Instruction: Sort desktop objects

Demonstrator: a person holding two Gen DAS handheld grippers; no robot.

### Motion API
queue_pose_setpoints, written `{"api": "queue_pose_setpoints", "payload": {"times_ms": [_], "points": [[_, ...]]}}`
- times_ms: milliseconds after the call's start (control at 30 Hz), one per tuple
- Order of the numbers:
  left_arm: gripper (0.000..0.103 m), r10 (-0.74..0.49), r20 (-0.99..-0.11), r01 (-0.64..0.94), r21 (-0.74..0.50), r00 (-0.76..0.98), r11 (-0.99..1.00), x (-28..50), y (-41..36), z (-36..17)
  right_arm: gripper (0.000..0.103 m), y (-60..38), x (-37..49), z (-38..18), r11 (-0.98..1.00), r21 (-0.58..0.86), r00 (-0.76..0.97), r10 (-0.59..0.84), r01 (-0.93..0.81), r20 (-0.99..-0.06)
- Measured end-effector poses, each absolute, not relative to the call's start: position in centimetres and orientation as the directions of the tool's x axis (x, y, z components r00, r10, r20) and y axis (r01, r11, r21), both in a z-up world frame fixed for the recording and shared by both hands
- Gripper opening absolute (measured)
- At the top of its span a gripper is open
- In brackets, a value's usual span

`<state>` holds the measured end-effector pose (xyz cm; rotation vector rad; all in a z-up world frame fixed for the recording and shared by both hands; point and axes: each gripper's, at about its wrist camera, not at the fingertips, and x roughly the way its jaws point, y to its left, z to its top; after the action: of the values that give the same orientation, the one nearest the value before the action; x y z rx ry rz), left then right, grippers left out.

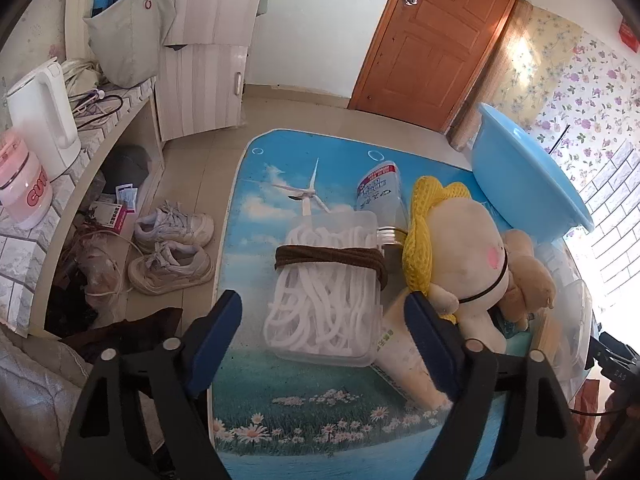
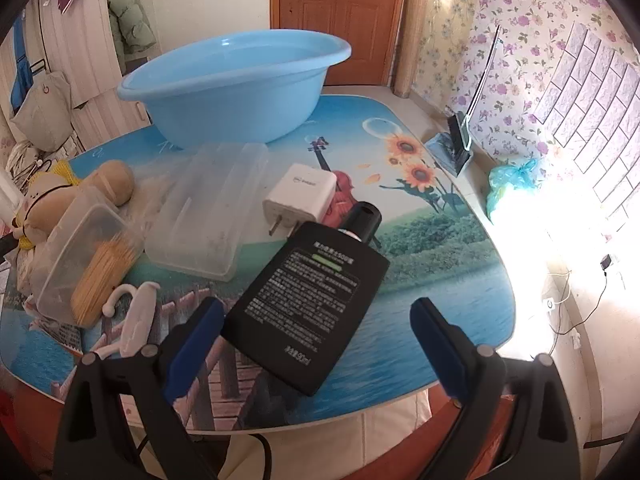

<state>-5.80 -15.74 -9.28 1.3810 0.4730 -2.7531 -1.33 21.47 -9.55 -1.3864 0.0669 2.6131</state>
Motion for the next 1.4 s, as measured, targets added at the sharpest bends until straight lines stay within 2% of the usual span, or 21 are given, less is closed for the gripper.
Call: {"api": "queue_pose_setpoints", "payload": {"times_ms": [67, 100, 267, 333, 533, 733, 800, 900, 967, 1100, 1133, 1200, 1267, 1333, 1400], "points": [[0.066, 0.117, -0.792, 0.148, -0.254, -0.600, -0.956, -6.3, -15.9, -9.5, 0.096, 21.7, -1.6, -9.6, -0.980, -0.035, -0.543, 0.138, -0.196, -0.829], [0.065, 0.122, -0.792, 0.143, -0.255, -0.598, -0.956, -6.4, -15.9, -9.7, 0.096, 21.7, -1.8, -9.7, -0.979, -0.030, -0.536, 0.137, -0.203, -0.833], [0.062, 0.151, -0.781, 0.129, -0.284, -0.606, -0.950, -6.8, -16.1, -10.1, 0.095, 20.9, -2.8, -10.2, -0.981, -0.026, -0.509, 0.121, -0.190, -0.852], [0.060, 0.147, -0.781, 0.127, -0.278, -0.607, -0.952, -6.8, -16.2, -10.1, 0.085, 20.4, -3.0, -10.5, -0.982, -0.071, -0.496, 0.151, -0.177, -0.855], [0.059, 0.147, -0.780, 0.125, -0.277, -0.608, -0.953, -6.1, -16.6, -10.0, 0.079, 21.9, -2.2, -10.5, -0.990, -0.007, -0.509, 0.077, -0.139, -0.857], [0.059, 0.140, -0.784, 0.135, -0.274, -0.605, -0.952, -5.2, -17.3, -9.8, 0.070, 22.8, -1.2, -10.1, -0.995, -0.091, -0.506, 0.102, -0.046, -0.856], [0.061, 0.138, -0.784, 0.134, -0.271, -0.605, -0.953, -4.9, -17.4, -9.8, 0.070, 23.2, -1.1, -9.8, -0.993, -0.106, -0.511, 0.113, -0.042, -0.852], [0.074, 0.110, -0.791, 0.146, -0.245, -0.602, -0.959, -4.9, -17.5, -9.9, 0.070, 23.6, -1.1, -9.7, -0.995, -0.080, -0.512, 0.096, -0.053, -0.854], [0.074, 0.110, -0.786, 0.149, -0.249, -0.608, -0.957, -4.8, -17.6, -9.9, 0.070, 23.6, -1.6, -10.1, -0.997, -0.048, -0.503, 0.074, -0.064, -0.861], [0.074, 0.107, -0.788, 0.137, -0.236, -0.606, -0.962, -4.6, -17.4, -9.8, 0.071, 23.1, -2.3, -10.9, -0.992, -0.083, -0.496, 0.119, -0.094, -0.860], [0.073, 0.110, -0.787, 0.129, -0.234, -0.607, -0.964, -4.3, -17.4, -9.7, 0.071, 23.0, -2.5, -11.1, -0.991, -0.091, -0.494, 0.128, -0.099, -0.860], [0.061, 0.130, -0.784, 0.109, -0.244, -0.608, -0.964, -4.1, -17.2, -9.7, 0.072, 23.2, -2.5, -11.1, -0.992, -0.070, -0.505, 0.115, -0.108, -0.855], [0.054, 0.141, -0.783, 0.090, -0.244, -0.606, -0.966, -3.8, -17.0, -9.7, 0.074, 23.9, -2.8, -11.3, -0.992, -0.015, -0.504, 0.075, -0.122, -0.860], [0.054, 0.135, -0.780, 0.077, -0.228, -0.611, -0.971, -3.4, -16.7, -9.5, 0.081, 24.5, -3.0, -11.5, -0.991, 0.006, -0.508, 0.063, -0.134, -0.859], [0.054, 0.136, -0.774, 0.071, -0.228, -0.618, -0.971, -3.1, -16.8, -9.2, 0.095, 24.7, -2.8, -11.8, -0.992, 0.005, -0.524, 0.062, -0.125, -0.850]]}}
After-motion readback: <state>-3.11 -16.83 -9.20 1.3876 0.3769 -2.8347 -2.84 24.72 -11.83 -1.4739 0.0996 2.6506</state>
